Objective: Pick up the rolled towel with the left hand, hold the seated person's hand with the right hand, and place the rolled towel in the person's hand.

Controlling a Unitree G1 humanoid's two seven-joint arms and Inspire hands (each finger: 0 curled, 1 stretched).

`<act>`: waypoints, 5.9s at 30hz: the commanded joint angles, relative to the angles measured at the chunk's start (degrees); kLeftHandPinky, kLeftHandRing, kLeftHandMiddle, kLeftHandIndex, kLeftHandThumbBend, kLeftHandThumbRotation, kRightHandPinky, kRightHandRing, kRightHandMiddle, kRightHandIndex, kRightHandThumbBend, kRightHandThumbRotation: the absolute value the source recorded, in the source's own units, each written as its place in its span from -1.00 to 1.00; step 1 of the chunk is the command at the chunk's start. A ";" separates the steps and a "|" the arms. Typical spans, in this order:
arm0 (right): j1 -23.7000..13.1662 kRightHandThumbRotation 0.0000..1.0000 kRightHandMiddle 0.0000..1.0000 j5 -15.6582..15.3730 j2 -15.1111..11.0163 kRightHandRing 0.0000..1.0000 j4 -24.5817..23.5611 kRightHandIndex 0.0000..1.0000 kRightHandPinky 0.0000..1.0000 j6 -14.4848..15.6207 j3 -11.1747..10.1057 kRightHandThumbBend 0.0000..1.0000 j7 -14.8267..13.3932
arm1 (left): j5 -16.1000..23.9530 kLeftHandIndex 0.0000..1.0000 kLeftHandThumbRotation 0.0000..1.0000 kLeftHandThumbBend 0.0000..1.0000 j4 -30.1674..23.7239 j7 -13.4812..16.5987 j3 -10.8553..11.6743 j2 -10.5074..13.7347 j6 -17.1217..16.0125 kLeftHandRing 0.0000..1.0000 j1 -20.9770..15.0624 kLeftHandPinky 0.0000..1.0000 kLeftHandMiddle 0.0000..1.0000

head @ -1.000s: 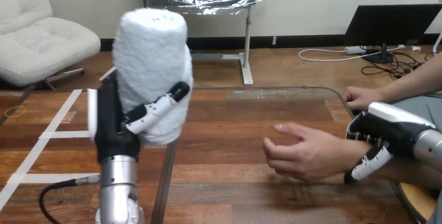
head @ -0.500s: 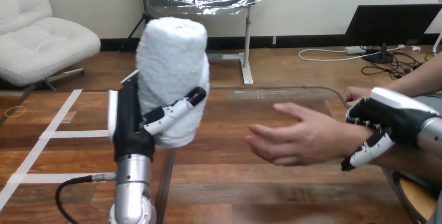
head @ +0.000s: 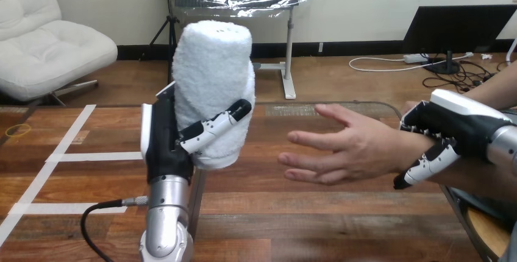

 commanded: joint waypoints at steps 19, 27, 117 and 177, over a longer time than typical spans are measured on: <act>-3.46 -0.75 -0.20 0.36 0.68 -0.32 -4.59 -0.17 -0.42 3.44 -1.13 0.61 0.26 | -4.25 -0.18 -1.00 0.20 15.55 -2.88 1.44 -2.52 -8.74 -0.36 -13.15 -0.43 -0.25; -3.70 -0.78 -0.20 0.16 1.29 -0.31 -5.26 -0.17 -0.41 4.05 -0.69 0.61 0.20 | -3.94 -0.17 -1.00 0.26 17.92 -1.71 1.03 -3.97 -8.73 -0.36 -14.82 -0.43 -0.25; -3.66 -0.76 -0.26 1.26 3.47 -0.37 -4.48 -0.25 -0.48 2.17 -0.05 0.66 -0.52 | -16.39 -0.17 -1.00 0.52 17.88 -9.08 -3.72 -22.38 -4.49 -0.37 -23.08 -0.48 -0.23; -2.27 -0.80 -0.21 4.31 4.14 -0.31 -4.03 -0.21 -0.39 0.00 -1.11 0.63 -0.28 | -16.60 -0.18 -1.00 0.45 13.81 -11.15 -11.70 -24.65 0.60 -0.33 -20.30 -0.43 -0.23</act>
